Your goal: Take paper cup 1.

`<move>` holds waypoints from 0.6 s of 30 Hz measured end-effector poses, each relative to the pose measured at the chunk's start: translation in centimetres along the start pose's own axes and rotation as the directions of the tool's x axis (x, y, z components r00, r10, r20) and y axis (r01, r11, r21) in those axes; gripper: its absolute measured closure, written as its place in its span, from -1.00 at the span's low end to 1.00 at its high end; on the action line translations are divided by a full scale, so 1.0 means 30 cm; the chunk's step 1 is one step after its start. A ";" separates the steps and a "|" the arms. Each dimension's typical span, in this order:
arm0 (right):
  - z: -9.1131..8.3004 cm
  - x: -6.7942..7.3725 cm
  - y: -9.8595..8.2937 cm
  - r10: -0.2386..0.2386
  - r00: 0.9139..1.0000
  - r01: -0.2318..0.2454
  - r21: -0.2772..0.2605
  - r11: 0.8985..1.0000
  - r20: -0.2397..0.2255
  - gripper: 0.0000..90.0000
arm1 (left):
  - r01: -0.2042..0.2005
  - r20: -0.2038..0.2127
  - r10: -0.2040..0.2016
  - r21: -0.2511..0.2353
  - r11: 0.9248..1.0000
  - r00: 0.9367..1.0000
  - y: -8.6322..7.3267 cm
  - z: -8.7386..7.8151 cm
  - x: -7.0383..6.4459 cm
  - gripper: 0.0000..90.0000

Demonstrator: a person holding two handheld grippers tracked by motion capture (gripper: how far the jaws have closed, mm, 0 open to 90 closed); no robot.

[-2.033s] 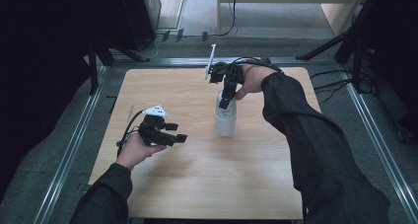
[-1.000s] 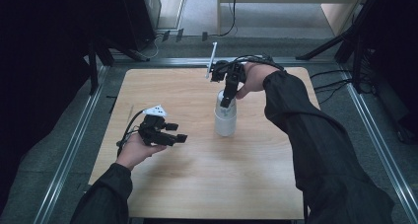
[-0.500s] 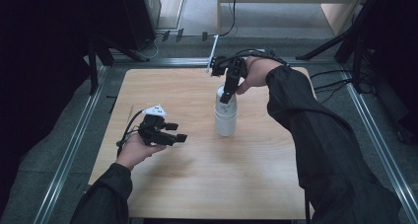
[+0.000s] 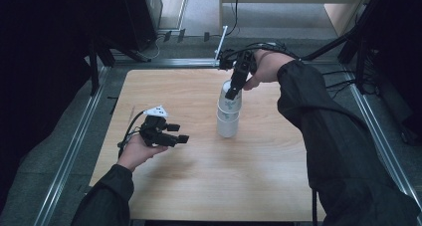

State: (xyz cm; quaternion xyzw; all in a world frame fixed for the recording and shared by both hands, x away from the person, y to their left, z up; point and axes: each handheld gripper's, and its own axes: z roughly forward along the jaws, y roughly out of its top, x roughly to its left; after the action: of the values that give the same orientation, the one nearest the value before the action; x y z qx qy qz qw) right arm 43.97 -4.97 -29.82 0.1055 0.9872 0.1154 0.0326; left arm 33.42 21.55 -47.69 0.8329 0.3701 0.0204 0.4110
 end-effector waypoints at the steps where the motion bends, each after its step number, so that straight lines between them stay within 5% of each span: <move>1: -0.004 -0.002 -0.003 -0.004 1.000 0.004 -0.009 1.000 0.001 -0.20 | -0.001 0.001 0.001 0.000 1.000 1.000 0.000 0.000 0.000 -0.29; 18: -0.121 0.003 -0.050 0.025 1.000 -0.024 -0.091 0.996 0.004 -0.20 | 0.001 0.003 -0.001 -0.004 1.000 1.000 0.002 0.000 0.001 -0.29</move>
State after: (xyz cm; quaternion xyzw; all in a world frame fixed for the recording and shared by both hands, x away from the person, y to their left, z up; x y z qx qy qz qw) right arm 43.25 -7.17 -26.65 0.1162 0.9794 0.1604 0.0383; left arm 33.47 21.56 -47.66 0.8318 0.3700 0.0199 0.4133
